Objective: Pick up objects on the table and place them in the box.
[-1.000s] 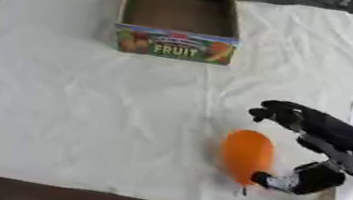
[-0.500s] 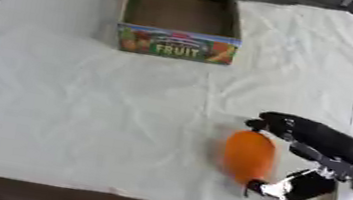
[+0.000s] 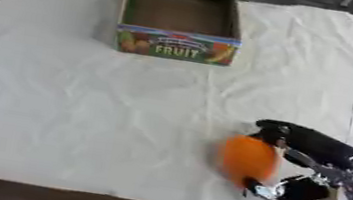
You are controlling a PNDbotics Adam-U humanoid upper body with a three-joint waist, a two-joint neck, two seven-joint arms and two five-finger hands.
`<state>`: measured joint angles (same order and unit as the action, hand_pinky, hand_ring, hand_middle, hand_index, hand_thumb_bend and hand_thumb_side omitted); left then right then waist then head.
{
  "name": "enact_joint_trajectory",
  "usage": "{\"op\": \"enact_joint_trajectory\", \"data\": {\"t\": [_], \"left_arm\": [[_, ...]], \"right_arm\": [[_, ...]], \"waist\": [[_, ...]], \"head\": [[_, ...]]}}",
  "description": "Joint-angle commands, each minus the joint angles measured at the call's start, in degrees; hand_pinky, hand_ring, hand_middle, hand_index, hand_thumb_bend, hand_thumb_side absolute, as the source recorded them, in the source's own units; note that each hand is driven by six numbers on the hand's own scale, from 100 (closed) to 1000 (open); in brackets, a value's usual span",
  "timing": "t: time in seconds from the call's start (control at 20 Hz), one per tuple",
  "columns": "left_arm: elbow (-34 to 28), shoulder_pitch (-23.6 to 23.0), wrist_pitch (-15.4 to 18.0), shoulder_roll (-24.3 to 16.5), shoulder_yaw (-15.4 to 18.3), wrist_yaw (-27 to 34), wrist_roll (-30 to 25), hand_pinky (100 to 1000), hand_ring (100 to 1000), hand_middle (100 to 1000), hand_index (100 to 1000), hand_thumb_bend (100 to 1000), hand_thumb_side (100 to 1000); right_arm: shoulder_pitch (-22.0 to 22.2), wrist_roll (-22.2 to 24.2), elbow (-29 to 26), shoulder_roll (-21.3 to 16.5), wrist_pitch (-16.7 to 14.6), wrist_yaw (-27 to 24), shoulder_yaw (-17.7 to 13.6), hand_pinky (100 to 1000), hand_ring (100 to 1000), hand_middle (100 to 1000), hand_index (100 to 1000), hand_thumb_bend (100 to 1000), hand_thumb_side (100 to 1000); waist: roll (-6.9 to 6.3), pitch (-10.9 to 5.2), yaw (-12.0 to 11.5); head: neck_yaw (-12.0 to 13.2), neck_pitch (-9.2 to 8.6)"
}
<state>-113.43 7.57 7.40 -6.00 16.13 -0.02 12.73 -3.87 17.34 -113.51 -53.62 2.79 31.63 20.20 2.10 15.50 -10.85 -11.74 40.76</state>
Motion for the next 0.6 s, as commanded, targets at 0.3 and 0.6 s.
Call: {"op": "enact_joint_trajectory", "data": {"t": [0.3, 0.6], "left_arm": [[-1.17, 0.35, -0.12, -0.58, -0.12, 0.07, -0.32, 320, 360, 620, 721, 100, 689], [-1.17, 0.34, -0.15, -0.59, -0.09, 0.09, -0.34, 321, 361, 620, 720, 100, 690]], "right_arm": [[-0.57, -1.72, -1.08, -1.62, 0.59, -2.1, -0.45, 974, 1000, 630, 807, 100, 398], [-1.92, -3.76, -1.08, -1.29, 0.37, -5.21, -1.43, 972, 1000, 596, 793, 100, 158]], "waist": [[-0.1, -0.68, 0.1], [-0.14, -0.72, 0.09]], "head": [[0.1, -0.3], [0.21, -0.4]]}}
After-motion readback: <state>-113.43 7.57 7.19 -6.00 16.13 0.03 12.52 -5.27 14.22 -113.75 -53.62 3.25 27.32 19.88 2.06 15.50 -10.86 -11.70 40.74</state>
